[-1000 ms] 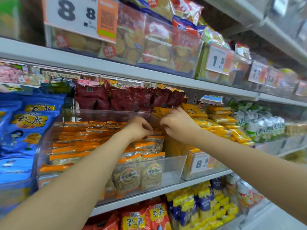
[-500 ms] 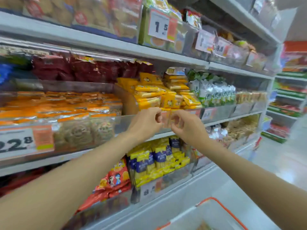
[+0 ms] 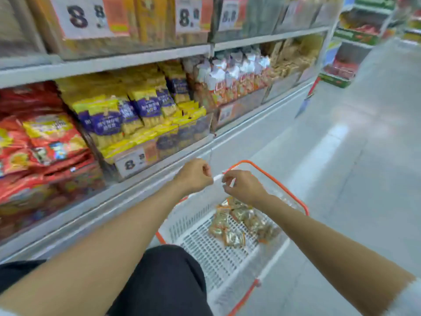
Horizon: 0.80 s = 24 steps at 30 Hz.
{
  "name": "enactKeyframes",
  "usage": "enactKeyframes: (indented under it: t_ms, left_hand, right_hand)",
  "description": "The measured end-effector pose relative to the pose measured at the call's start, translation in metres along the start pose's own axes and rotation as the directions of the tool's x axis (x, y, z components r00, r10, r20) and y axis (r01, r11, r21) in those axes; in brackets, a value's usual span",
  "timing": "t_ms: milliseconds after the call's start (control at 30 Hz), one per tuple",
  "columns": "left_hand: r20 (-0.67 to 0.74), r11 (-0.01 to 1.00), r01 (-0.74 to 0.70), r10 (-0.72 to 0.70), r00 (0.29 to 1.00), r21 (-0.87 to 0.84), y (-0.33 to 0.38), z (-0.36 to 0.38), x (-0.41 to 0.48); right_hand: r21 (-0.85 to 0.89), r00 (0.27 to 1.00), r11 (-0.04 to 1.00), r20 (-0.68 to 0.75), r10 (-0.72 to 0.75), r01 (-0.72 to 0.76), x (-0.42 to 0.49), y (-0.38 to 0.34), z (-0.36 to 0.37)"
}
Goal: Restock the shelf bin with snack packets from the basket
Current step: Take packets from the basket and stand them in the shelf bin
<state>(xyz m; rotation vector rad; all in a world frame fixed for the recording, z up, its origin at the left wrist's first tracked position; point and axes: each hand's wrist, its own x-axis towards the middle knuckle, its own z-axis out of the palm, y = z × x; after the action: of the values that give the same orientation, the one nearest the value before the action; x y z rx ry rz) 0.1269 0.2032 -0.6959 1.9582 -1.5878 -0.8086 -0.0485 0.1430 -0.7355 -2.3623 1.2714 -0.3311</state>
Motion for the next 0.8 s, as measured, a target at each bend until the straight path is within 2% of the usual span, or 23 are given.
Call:
enactKeyframes:
  t_ms: [167,300,433,533,700,800]
  left_hand:
    - [0.216,0.963,0.252,-0.227,0.949,-0.092,-0.049,0.101,-0.004]
    - [0.286,0.878,0.451,-0.397,0.872,-0.158,-0.091,0.138,-0.008]
    - [0.28,0.791,0.513,-0.436,0.855,-0.334,-0.106,0.138,0.016]
    - [0.252,0.697,0.549,-0.491,0.834,-0.462,-0.112,0.13,0.034]
    - [0.232,0.601,0.587,-0.564,0.792,-0.542,-0.132,0.124,0.047]
    - [0.259,0.584,0.601,-0.564,0.784,-0.546,-0.133,0.126,0.051]
  right_hand:
    - [0.003,0.968,0.976,0.13,0.216,-0.218,-0.022,0.085,0.087]
    - [-0.166,0.845,0.915,0.35,0.404,-0.369,-0.051,0.144,0.136]
    - [-0.245,0.747,0.873,0.452,0.487,-0.421,-0.053,0.176,0.173]
    - [-0.265,0.772,0.887,0.437,0.461,-0.379,-0.03,0.175,0.198]
    - [-0.237,0.861,0.939,0.392,0.326,-0.248,0.028,0.155,0.244]
    - [-0.286,0.819,0.927,0.451,0.354,-0.244,0.039,0.152,0.27]
